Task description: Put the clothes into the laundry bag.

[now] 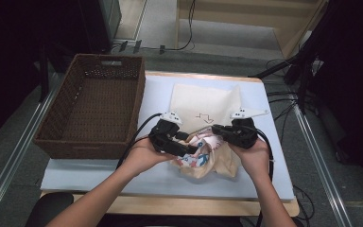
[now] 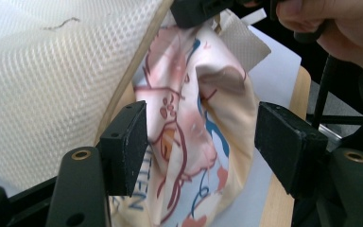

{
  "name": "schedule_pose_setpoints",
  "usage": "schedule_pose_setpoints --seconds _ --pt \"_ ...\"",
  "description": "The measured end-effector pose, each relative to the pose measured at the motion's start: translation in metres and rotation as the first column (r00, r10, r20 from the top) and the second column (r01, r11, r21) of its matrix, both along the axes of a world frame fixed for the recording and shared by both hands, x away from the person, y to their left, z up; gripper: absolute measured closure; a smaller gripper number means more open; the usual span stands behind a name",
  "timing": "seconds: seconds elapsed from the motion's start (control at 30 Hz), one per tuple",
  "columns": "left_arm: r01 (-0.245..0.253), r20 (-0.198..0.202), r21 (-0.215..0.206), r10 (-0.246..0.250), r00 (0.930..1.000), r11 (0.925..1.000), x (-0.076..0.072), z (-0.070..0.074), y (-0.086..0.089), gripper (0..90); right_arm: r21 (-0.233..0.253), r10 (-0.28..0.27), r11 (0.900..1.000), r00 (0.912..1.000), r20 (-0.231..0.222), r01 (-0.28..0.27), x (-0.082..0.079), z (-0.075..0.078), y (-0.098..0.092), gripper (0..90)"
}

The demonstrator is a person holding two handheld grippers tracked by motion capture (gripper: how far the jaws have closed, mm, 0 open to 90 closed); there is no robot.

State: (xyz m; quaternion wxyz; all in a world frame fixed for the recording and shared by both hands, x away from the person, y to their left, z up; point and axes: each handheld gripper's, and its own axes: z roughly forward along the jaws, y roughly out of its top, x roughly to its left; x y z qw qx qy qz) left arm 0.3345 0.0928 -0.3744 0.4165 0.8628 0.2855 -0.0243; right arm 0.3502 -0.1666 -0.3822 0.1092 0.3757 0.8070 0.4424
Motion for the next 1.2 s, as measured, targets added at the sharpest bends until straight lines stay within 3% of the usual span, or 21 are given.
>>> schedule_pose_setpoints --seconds 0.2,0.4,0.53,0.67,0.83,0.9,1.07,1.2 --pt "-0.003 -0.003 0.028 0.003 1.0000 0.9996 -0.013 -0.013 0.016 35.9 0.001 0.002 1.000 1.0000 0.003 -0.002 0.000 0.000 -0.001 88.1" --pt "-0.020 -0.027 0.022 0.021 0.9994 0.9996 -0.019 -0.020 0.030 35.2 0.003 0.000 1.000 1.0000 0.001 0.000 -0.001 0.000 0.000 88.1" --pt "-0.055 -0.039 -0.007 0.055 0.9977 0.9984 -0.025 -0.030 0.041 32.2 0.007 0.002 1.000 1.0000 -0.003 -0.002 0.000 0.000 -0.001 88.1" --pt "-0.051 -0.068 -0.021 0.050 0.9964 0.9985 -0.021 -0.037 0.041 32.4 0.012 -0.001 1.000 0.9999 -0.011 0.001 0.000 -0.001 -0.002 88.1" --pt "-0.043 -0.067 -0.015 0.042 0.9968 0.9990 -0.020 -0.045 0.043 31.6 0.010 0.000 1.000 1.0000 -0.006 0.000 0.000 -0.001 -0.001 88.1" --pt "-0.051 -0.085 -0.034 0.048 0.9952 0.9981 -0.016 -0.049 0.046 31.6 0.010 0.000 1.000 1.0000 -0.009 0.000 0.000 -0.001 -0.001 88.0" --pt "-0.049 -0.099 -0.003 0.048 0.9940 0.9988 -0.013 -0.057 0.044 31.6 0.006 0.002 1.000 1.0000 -0.006 -0.002 0.000 -0.001 -0.001 88.0" --pt "-0.048 -0.108 -0.006 0.047 0.9931 0.9989 -0.013 -0.062 0.041 31.8 0.003 -0.003 1.000 0.9999 -0.012 0.003 0.000 -0.002 -0.001 87.9"
